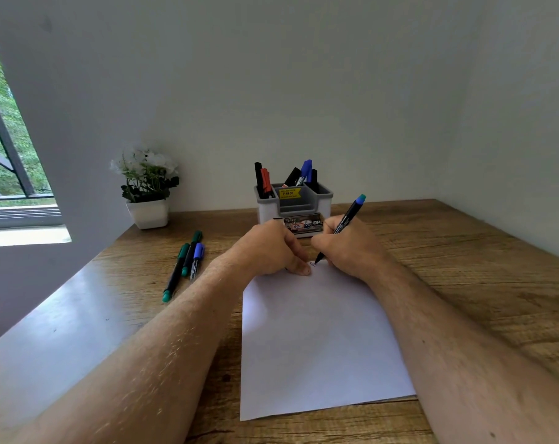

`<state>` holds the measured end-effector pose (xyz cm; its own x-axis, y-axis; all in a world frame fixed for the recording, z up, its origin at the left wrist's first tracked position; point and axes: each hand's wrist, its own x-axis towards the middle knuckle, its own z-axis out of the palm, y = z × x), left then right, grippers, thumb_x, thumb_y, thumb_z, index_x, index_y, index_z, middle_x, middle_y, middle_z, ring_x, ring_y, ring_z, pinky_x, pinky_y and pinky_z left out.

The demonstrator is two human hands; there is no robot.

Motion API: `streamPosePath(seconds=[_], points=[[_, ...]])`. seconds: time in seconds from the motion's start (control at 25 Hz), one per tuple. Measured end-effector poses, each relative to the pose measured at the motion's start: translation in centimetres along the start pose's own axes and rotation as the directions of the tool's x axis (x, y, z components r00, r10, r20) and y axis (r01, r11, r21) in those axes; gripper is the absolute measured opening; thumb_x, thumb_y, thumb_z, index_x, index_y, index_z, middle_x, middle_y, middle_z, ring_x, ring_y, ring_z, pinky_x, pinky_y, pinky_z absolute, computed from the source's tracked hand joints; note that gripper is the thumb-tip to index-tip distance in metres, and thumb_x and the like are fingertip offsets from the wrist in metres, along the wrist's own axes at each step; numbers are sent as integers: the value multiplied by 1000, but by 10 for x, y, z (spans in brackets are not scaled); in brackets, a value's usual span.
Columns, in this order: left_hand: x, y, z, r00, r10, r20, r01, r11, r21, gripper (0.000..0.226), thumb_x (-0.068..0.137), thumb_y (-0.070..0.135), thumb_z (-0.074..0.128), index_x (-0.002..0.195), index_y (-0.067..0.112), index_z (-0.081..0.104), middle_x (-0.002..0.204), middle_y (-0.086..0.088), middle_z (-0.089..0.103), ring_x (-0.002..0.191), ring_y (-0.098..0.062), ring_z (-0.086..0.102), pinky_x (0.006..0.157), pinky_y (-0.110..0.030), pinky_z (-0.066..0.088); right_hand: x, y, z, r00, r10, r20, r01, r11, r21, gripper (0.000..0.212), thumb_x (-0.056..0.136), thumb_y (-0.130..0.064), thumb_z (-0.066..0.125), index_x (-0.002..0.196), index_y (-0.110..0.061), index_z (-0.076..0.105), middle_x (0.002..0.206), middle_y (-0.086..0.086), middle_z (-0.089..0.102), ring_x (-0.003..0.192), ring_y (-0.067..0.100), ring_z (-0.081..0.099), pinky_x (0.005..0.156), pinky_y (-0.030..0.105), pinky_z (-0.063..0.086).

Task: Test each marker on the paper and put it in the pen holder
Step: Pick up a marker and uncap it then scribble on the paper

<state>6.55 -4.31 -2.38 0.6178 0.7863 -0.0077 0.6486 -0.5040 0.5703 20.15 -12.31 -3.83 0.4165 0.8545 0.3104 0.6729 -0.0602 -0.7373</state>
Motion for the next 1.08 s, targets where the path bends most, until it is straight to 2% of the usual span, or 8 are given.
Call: streamPosePath(seconds=[0.12, 0.48, 0.64, 0.76, 0.84, 0.92, 1.0, 1.08], points=[[0, 0, -1, 1000, -3, 0, 3, 1000, 3, 20, 70, 30, 88, 88, 30, 77, 89, 14, 68, 85, -5, 58, 78, -27, 49, 0, 0, 0, 999, -6, 33, 6, 1000, 14, 29, 78, -18, 65, 56, -16, 47, 57, 5, 51, 56, 15, 48, 54, 27, 39], [-4, 2, -1, 1000, 5, -4, -5, 1000, 8, 17, 71, 31, 88, 82, 32, 76, 84, 14, 67, 80, -3, 59, 68, -22, 46, 1, 2, -1, 996, 62, -68, -60, 998, 29, 26, 80, -20, 65, 61, -14, 50, 59, 4, 53, 58, 15, 50, 52, 25, 35], [-7, -2, -3, 998, 32, -63, -36, 997, -67, 12, 79, 43, 79, 84, 32, 76, 84, 12, 70, 85, -9, 64, 67, -22, 47, 4, -1, -3, 986, 83, -144, -54, 980, 191, 24, 82, -20, 63, 64, -14, 49, 61, 6, 53, 57, 17, 48, 53, 26, 38], [-14, 4, -8, 981, 38, -191, -85, 967, -241, 37, 93, 59, 54, 95, 27, 73, 85, 7, 69, 80, -10, 63, 70, -24, 47, 3, -3, -7, 990, 91, -111, -42, 922, 384, 22, 85, -15, 60, 66, -16, 48, 55, 4, 51, 43, 12, 41, 42, 21, 33], [-19, 9, -12, 975, 9, -222, -92, 927, -365, 53, 98, 64, 33, 102, 26, 69, 96, 5, 66, 86, -12, 59, 83, -28, 44, 2, -5, -7, 995, 85, -59, -43, 858, 512, 22, 88, -10, 59, 70, -17, 50, 56, 9, 55, 36, 12, 38, 37, 18, 28], [-19, 13, -16, 967, -81, -240, -58, 851, -522, 61, 100, 63, 19, 101, 25, 66, 111, -10, 64, 98, -22, 61, 93, -36, 46, 2, -7, -7, 998, 62, -26, -36, 811, 584, 21, 90, -7, 62, 72, -16, 54, 60, 12, 62, 35, 15, 42, 36, 19, 31], [-19, 17, -19, 950, -196, -244, -36, 706, -707, 45, 105, 45, 27, 101, 20, 64, 102, -16, 59, 76, -20, 57, 70, -30, 48, 3, -10, -8, 999, 47, -6, -33, 778, 627, 17, 88, -7, 67, 74, -14, 61, 64, 11, 65, 38, 15, 46, 37, 19, 34], [-19, 17, -21, 940, -259, -220, -26, 591, -806, 27, 103, 29, 40, 112, 17, 62, 81, -8, 49, 58, -13, 39, 51, -25, 34, 2, -11, -8, 999, 45, 18, -45, 723, 690, 10, 88, -7, 67, 80, -12, 68, 69, 11, 68, 41, 15, 51, 38, 20, 36]])
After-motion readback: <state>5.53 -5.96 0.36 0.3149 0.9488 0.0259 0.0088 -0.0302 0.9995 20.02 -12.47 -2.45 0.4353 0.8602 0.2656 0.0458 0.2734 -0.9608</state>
